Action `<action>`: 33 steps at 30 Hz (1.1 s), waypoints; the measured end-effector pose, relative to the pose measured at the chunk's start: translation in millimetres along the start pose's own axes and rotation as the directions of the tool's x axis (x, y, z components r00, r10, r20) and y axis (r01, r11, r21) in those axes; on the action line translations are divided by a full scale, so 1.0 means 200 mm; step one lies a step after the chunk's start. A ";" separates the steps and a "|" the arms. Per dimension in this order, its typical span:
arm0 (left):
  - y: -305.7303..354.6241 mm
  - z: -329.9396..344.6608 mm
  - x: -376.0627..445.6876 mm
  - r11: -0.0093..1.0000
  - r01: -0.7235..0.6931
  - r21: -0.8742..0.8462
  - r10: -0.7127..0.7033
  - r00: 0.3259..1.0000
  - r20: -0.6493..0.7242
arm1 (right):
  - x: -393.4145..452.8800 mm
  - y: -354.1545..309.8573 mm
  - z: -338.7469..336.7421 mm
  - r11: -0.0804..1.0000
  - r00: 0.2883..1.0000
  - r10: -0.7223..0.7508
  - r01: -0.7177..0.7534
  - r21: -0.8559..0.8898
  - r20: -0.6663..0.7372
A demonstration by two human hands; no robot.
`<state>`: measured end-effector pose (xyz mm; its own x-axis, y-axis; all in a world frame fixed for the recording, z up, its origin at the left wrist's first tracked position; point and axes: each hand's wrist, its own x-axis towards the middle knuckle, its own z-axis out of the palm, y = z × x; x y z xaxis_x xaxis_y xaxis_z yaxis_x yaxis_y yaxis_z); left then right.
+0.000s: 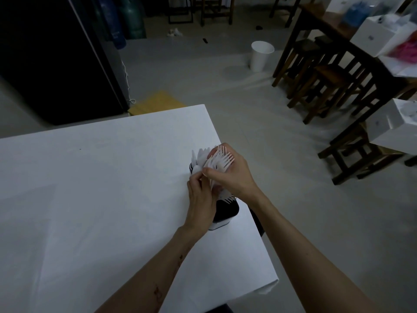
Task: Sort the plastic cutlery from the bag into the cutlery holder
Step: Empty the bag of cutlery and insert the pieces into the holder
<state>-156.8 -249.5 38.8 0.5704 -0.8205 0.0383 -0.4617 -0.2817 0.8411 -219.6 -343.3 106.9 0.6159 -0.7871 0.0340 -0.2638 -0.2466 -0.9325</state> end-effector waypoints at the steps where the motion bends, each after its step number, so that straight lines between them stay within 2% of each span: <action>1: -0.02 0.00 0.00 1.000 0.007 0.031 -0.007 1.000 0.006 | 0.00 0.00 0.00 1.000 1.000 -0.012 0.012 -0.014 -0.007; 5: -0.04 0.00 0.00 0.998 0.032 0.055 -0.035 0.998 0.058 | -0.02 0.00 0.01 0.998 0.999 -0.033 0.035 -0.047 0.029; 8: -0.05 -0.03 -0.05 0.992 0.046 -0.116 -0.037 0.996 0.083 | -0.06 0.04 0.00 0.997 0.998 -0.020 0.025 -0.070 0.067; 10: -0.07 -0.05 -0.08 0.982 0.028 -0.189 -0.020 0.999 0.049 | -0.09 0.07 0.00 0.996 0.998 -0.019 0.025 -0.085 0.068; 17: -0.14 -0.11 -0.11 0.984 -0.035 -0.177 0.042 0.999 0.035 | -0.16 0.13 0.07 0.972 0.996 -0.087 0.085 -0.219 -0.001; 19: -0.13 -0.11 -0.12 0.978 -0.015 -0.208 0.026 0.998 0.051 | -0.19 0.16 0.08 0.946 0.989 -0.144 0.125 -0.300 -0.042; 22: -0.15 -0.12 -0.14 0.974 -0.007 -0.228 0.015 0.999 0.037 | -0.24 0.17 0.11 0.926 0.967 -0.230 0.183 -0.330 -0.108; 25: -0.17 -0.13 -0.15 0.963 -0.004 -0.270 0.014 0.999 0.037 | -0.26 0.22 0.13 0.828 0.944 -0.328 0.272 -0.491 -0.030; 27: -0.19 -0.14 -0.17 0.969 -0.034 -0.243 0.043 0.998 0.033 | -0.29 0.27 0.16 0.747 0.949 -0.311 0.272 -0.607 0.042; 29: -0.23 -0.16 -0.18 0.977 -0.082 -0.198 0.086 0.996 0.011 | -0.32 0.30 0.16 0.787 0.958 -0.288 0.231 -0.572 -0.010; 33: -0.31 -0.21 -0.12 0.991 -0.062 -0.122 0.052 0.996 -0.078 | -0.41 0.33 0.17 0.891 0.946 -0.171 0.030 -0.453 -0.275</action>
<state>-112.9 -192.3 7.3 0.5965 -0.7929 0.1242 -0.4098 -0.1678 0.8966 -263.1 -275.3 30.1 0.4240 -0.8578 0.2905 -0.5527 -0.4992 -0.6674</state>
